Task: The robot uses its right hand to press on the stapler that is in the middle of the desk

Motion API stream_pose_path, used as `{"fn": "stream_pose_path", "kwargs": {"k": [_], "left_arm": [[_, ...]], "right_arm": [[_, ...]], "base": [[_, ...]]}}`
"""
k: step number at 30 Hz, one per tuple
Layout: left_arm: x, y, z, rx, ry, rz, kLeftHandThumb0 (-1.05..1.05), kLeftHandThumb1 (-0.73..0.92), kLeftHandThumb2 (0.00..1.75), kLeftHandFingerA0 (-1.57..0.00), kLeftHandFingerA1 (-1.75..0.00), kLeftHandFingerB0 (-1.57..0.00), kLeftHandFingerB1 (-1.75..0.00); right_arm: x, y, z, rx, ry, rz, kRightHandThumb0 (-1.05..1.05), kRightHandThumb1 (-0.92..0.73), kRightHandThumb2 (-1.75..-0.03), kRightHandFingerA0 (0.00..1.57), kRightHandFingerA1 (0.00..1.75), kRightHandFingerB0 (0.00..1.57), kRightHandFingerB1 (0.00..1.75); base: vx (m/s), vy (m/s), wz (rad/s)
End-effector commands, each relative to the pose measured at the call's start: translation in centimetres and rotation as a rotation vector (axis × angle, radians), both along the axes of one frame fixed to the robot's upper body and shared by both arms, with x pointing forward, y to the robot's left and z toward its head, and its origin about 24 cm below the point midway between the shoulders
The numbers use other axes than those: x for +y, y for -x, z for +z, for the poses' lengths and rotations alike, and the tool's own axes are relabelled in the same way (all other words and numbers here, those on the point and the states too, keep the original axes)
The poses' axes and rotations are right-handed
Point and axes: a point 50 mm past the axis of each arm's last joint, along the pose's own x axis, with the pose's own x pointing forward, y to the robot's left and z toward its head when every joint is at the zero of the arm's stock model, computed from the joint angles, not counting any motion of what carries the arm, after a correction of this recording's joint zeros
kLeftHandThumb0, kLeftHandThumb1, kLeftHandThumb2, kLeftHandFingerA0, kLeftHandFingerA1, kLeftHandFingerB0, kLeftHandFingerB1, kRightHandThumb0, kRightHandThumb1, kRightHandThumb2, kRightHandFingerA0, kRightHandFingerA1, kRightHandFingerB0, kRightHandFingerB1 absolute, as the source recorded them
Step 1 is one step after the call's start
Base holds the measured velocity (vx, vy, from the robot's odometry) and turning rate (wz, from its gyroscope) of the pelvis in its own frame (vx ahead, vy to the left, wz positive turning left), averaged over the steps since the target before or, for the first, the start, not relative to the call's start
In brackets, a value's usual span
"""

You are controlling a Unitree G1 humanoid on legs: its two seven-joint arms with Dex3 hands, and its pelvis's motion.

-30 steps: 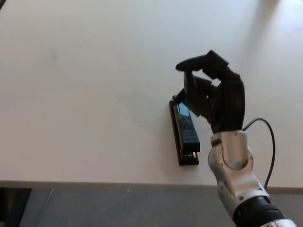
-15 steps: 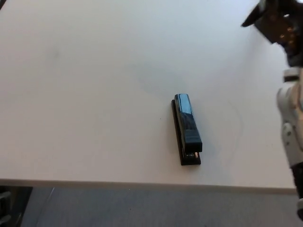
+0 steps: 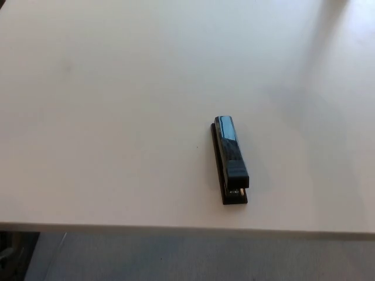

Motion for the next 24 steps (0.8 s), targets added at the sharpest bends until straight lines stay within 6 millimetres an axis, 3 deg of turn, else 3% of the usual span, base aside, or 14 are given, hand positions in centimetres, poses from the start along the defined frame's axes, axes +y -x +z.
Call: {"fn": "stream_pose_path", "kwargs": {"k": [1,3,4,6,9,11,16,19,20,21,22,23,24], "left_arm": [[2.8,0.0,1.3,0.038,-0.058,0.099,-0.46,0.92,0.91,-0.04,-0.22,-0.02,-0.19],[2.8,0.3,1.3,0.025,-0.053,0.095,-0.47,0.92,0.90,-0.02,-0.20,-0.03,-0.18],[2.8,0.3,1.3,0.025,-0.053,0.096,-0.47,0.92,0.90,-0.02,-0.20,-0.03,-0.18],[2.9,0.4,1.3,0.034,-0.060,0.093,-0.47,0.92,0.89,-0.02,-0.17,-0.02,-0.16],[3.0,0.6,1.2,0.045,-0.059,0.104,-0.48,0.92,0.87,-0.02,-0.17,-0.02,-0.17],[2.9,0.8,1.0,0.049,-0.049,0.107,-0.43,0.92,0.86,0.00,-0.18,0.00,-0.17],[2.9,1.0,0.8,0.060,-0.039,0.108,-0.50,0.92,0.89,-0.01,-0.20,-0.01,-0.16],[2.9,1.0,0.8,0.068,-0.043,0.098,-0.44,0.92,0.87,0.00,-0.19,0.00,-0.16],[2.9,1.0,0.7,0.075,-0.044,0.105,-0.47,0.92,0.86,-0.01,-0.18,0.00,-0.14],[2.9,1.0,0.7,0.076,-0.044,0.105,-0.47,0.92,0.86,-0.01,-0.18,0.00,-0.14],[2.9,1.0,0.8,0.074,-0.046,0.096,-0.57,0.84,1.03,0.00,-0.24,0.00,-0.21],[2.9,1.0,0.8,0.070,-0.048,0.090,-0.57,0.84,1.02,0.00,-0.22,0.00,-0.20],[2.9,1.0,0.8,0.066,-0.042,0.096,-0.57,0.83,1.02,0.00,-0.22,0.00,-0.21]], "right_arm": [[-10.7,9.8,-3.9,0.186,-0.297,-0.338,-0.24,-0.50,-1.09,1.35,1.24,0.92,1.03],[-12.1,11.8,-6.3,0.209,-0.359,-0.370,-0.22,-0.51,-1.09,1.35,1.25,0.94,1.07],[-12.2,11.9,-6.4,0.211,-0.362,-0.370,-0.22,-0.51,-1.09,1.35,1.25,0.94,1.07],[-12.9,13.1,-8.3,0.256,-0.419,-0.411,-0.30,-0.66,-0.85,1.34,1.27,0.81,1.26],[-13.4,14.6,-11.5,0.335,-0.472,-0.469,-0.26,-0.61,-0.92,1.32,1.31,0.80,1.29],[-13.4,15.8,-14.8,0.409,-0.530,-0.504,-0.28,-0.72,-0.77,1.32,1.25,0.77,1.22],[-12.4,17.9,-21.4,0.632,-0.666,-0.590,-0.24,-0.64,-0.87,1.33,1.20,0.87,1.26],[-11.2,19.1,-24.7,0.749,-0.746,-0.596,-0.23,-0.67,-0.83,1.32,1.21,0.86,1.26],[-9.9,19.7,-27.3,0.882,-0.788,-0.623,-0.29,-0.75,-0.66,1.26,1.22,0.82,1.20],[-9.7,19.9,-27.5,0.897,-0.793,-0.627,-0.29,-0.75,-0.66,1.26,1.22,0.82,1.20],[-8.6,20.1,-29.4,1.075,-0.771,-0.653,-0.31,-0.76,-0.62,1.26,0.99,0.85,0.87],[-8.0,20.2,-30.2,1.146,-0.765,-0.665,-0.29,-0.75,-0.62,1.24,0.96,0.84,0.70],[-7.4,20.3,-31.0,1.180,-0.778,-0.651,-0.23,-0.75,-0.62,1.22,0.99,0.81,0.69]], "base": [[0.00,0.000,0.00],[0.00,0.000,0.00],[0.00,0.000,0.00],[0.00,0.000,0.00],[0.00,0.000,0.00],[0.00,0.000,0.00],[0.00,0.000,0.00],[0.00,0.000,0.00],[0.00,0.000,0.00],[0.00,0.000,0.00],[0.00,0.000,0.00],[0.00,0.000,0.00],[0.00,0.000,0.00]]}}
